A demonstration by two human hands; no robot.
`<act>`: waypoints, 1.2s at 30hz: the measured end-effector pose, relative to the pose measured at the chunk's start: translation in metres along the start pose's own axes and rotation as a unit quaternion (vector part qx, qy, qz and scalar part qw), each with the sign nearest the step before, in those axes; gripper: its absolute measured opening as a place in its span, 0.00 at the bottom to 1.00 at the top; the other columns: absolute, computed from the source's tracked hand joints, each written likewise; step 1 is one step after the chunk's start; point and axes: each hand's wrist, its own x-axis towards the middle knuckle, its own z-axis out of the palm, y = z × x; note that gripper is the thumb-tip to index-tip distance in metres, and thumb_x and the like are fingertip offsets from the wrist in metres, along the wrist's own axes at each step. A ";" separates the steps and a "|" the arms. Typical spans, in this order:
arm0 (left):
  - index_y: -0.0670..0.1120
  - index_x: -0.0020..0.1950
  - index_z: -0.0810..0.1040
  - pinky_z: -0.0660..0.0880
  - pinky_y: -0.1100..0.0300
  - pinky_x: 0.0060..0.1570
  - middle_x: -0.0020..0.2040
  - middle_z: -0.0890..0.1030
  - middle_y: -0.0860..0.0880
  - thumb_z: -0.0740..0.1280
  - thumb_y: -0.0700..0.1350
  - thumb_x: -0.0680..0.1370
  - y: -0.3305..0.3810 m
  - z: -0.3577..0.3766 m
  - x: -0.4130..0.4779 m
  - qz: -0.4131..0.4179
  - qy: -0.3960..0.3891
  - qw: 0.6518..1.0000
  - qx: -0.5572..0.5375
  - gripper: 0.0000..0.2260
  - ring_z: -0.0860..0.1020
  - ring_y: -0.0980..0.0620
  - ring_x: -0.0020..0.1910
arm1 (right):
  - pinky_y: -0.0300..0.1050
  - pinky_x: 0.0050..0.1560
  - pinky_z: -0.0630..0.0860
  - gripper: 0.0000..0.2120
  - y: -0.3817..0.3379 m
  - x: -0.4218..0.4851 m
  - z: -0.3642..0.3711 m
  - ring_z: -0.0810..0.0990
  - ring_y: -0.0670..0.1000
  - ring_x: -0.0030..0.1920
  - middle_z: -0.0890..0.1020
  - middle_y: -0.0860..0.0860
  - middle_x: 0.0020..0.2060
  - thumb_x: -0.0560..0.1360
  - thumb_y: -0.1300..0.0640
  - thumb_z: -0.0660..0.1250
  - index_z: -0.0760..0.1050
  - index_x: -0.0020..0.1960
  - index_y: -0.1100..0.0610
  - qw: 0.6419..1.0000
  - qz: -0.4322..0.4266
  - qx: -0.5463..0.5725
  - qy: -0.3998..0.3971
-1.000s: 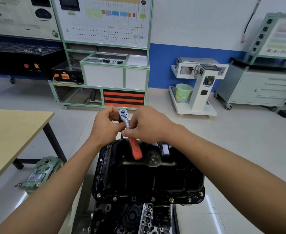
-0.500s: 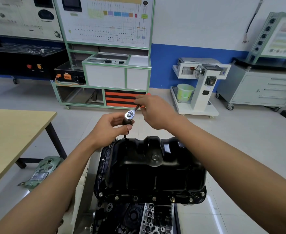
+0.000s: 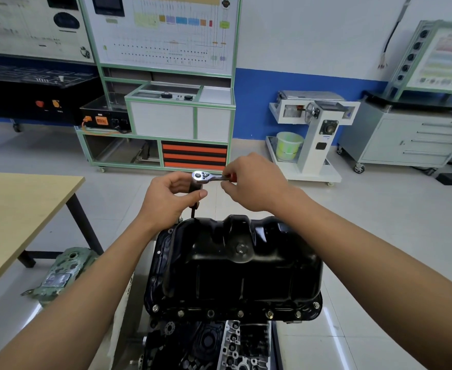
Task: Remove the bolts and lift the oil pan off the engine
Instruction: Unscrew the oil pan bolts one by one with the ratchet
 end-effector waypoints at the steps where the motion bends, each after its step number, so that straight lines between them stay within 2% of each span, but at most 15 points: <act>1: 0.45 0.53 0.85 0.82 0.56 0.43 0.45 0.87 0.47 0.80 0.41 0.70 0.000 0.001 0.001 -0.001 0.013 1.000 0.008 0.12 0.86 0.46 0.44 | 0.45 0.41 0.73 0.08 -0.002 -0.003 -0.001 0.77 0.54 0.44 0.80 0.50 0.44 0.78 0.48 0.64 0.81 0.46 0.49 1.000 0.002 -0.001 -0.002; 3: 0.45 0.51 0.85 0.83 0.54 0.45 0.44 0.87 0.49 0.81 0.41 0.70 -0.001 0.002 0.002 0.000 0.038 0.999 0.022 0.12 0.86 0.49 0.45 | 0.44 0.38 0.69 0.10 -0.006 -0.007 -0.002 0.78 0.54 0.42 0.79 0.49 0.39 0.76 0.47 0.66 0.81 0.43 0.51 1.000 0.007 0.010 -0.012; 7: 0.49 0.46 0.83 0.81 0.63 0.43 0.42 0.87 0.54 0.81 0.40 0.70 -0.003 0.004 0.003 0.022 0.069 0.996 0.053 0.10 0.85 0.55 0.42 | 0.46 0.36 0.76 0.13 -0.019 -0.015 -0.003 0.79 0.52 0.36 0.80 0.50 0.32 0.74 0.47 0.69 0.82 0.37 0.54 0.996 -0.010 0.078 -0.050; 9: 0.51 0.43 0.81 0.80 0.65 0.43 0.40 0.86 0.53 0.81 0.40 0.70 -0.003 0.005 0.004 0.026 0.080 0.994 0.068 0.11 0.84 0.56 0.42 | 0.48 0.36 0.77 0.15 -0.026 -0.017 -0.003 0.77 0.51 0.32 0.79 0.52 0.28 0.74 0.48 0.71 0.80 0.34 0.57 0.993 -0.029 0.100 -0.061; 13: 0.48 0.43 0.78 0.76 0.69 0.38 0.40 0.84 0.50 0.79 0.37 0.71 -0.003 0.008 0.004 0.038 0.096 0.992 0.069 0.12 0.81 0.60 0.37 | 0.50 0.38 0.80 0.14 -0.031 -0.019 -0.001 0.78 0.51 0.31 0.80 0.53 0.27 0.73 0.49 0.71 0.79 0.36 0.59 0.991 -0.030 0.110 -0.064; 15: 0.45 0.43 0.76 0.76 0.68 0.34 0.38 0.84 0.50 0.78 0.36 0.72 -0.004 0.008 0.004 0.035 0.104 0.992 0.056 0.11 0.82 0.58 0.35 | 0.51 0.41 0.81 0.11 -0.028 -0.018 0.000 0.81 0.53 0.34 0.82 0.54 0.32 0.73 0.50 0.71 0.81 0.40 0.58 0.991 -0.026 0.105 -0.074; 17: 0.43 0.44 0.74 0.79 0.62 0.33 0.37 0.85 0.50 0.77 0.36 0.73 -0.004 0.008 0.005 0.019 0.095 0.995 0.034 0.12 0.82 0.53 0.34 | 0.50 0.45 0.80 0.08 -0.022 -0.016 -0.002 0.80 0.54 0.41 0.83 0.52 0.39 0.73 0.49 0.70 0.81 0.42 0.54 0.993 -0.018 0.089 -0.073; 19: 0.43 0.47 0.73 0.82 0.55 0.35 0.39 0.85 0.49 0.76 0.37 0.75 -0.002 0.006 0.004 0.002 0.062 0.998 0.016 0.11 0.81 0.51 0.35 | 0.46 0.45 0.76 0.03 -0.015 -0.013 -0.006 0.78 0.53 0.45 0.82 0.49 0.44 0.74 0.49 0.70 0.80 0.44 0.47 0.996 -0.014 0.061 -0.061; 20: 0.43 0.49 0.74 0.82 0.53 0.38 0.40 0.86 0.49 0.75 0.37 0.76 -0.002 0.005 0.004 -0.004 0.041 0.999 0.009 0.10 0.81 0.50 0.36 | 0.46 0.44 0.73 0.03 -0.013 -0.010 -0.007 0.77 0.53 0.47 0.81 0.48 0.45 0.75 0.49 0.69 0.81 0.48 0.45 0.998 -0.015 0.038 -0.051; 22: 0.45 0.52 0.78 0.82 0.54 0.41 0.43 0.86 0.47 0.75 0.36 0.76 -0.001 0.001 0.003 -0.003 -0.002 1.000 -0.009 0.09 0.80 0.50 0.39 | 0.45 0.44 0.69 0.08 -0.007 -0.005 -0.007 0.77 0.54 0.50 0.80 0.49 0.47 0.76 0.49 0.69 0.82 0.54 0.45 1.000 -0.012 -0.012 -0.021; 25: 0.43 0.54 0.81 0.82 0.58 0.41 0.45 0.86 0.49 0.73 0.34 0.77 -0.002 -0.003 0.003 -0.007 -0.048 0.998 -0.032 0.09 0.81 0.51 0.43 | 0.47 0.45 0.75 0.08 0.000 0.005 -0.005 0.79 0.57 0.49 0.81 0.52 0.49 0.77 0.55 0.67 0.82 0.54 0.48 0.998 0.004 -0.055 0.021; 27: 0.45 0.55 0.81 0.83 0.57 0.43 0.45 0.85 0.50 0.72 0.33 0.77 -0.004 -0.003 0.002 -0.010 -0.068 0.997 -0.032 0.10 0.82 0.52 0.46 | 0.49 0.47 0.78 0.10 0.005 0.012 -0.002 0.79 0.57 0.48 0.82 0.51 0.49 0.77 0.61 0.65 0.81 0.52 0.49 0.999 0.010 -0.042 0.025; 30: 0.48 0.57 0.82 0.83 0.54 0.46 0.47 0.84 0.47 0.72 0.33 0.77 -0.005 -0.002 0.001 -0.009 -0.087 0.995 -0.040 0.13 0.82 0.50 0.48 | 0.54 0.53 0.78 0.14 0.009 0.018 0.004 0.77 0.55 0.55 0.82 0.48 0.54 0.77 0.64 0.63 0.79 0.57 0.50 1.000 0.001 0.000 0.020; 33: 0.54 0.55 0.85 0.83 0.55 0.46 0.48 0.83 0.45 0.71 0.34 0.78 -0.004 -0.003 0.002 -0.004 -0.101 0.994 -0.039 0.15 0.81 0.51 0.47 | 0.57 0.58 0.76 0.15 0.013 0.019 0.011 0.73 0.55 0.62 0.79 0.48 0.62 0.79 0.62 0.63 0.77 0.64 0.52 0.999 -0.022 0.021 0.024; 36: 0.55 0.53 0.86 0.82 0.56 0.46 0.48 0.84 0.46 0.73 0.36 0.78 -0.004 -0.003 0.002 -0.002 -0.081 0.996 -0.037 0.14 0.82 0.51 0.48 | 0.56 0.56 0.77 0.13 0.019 0.015 0.013 0.74 0.54 0.60 0.80 0.49 0.60 0.80 0.55 0.65 0.77 0.63 0.53 0.998 -0.034 0.018 0.045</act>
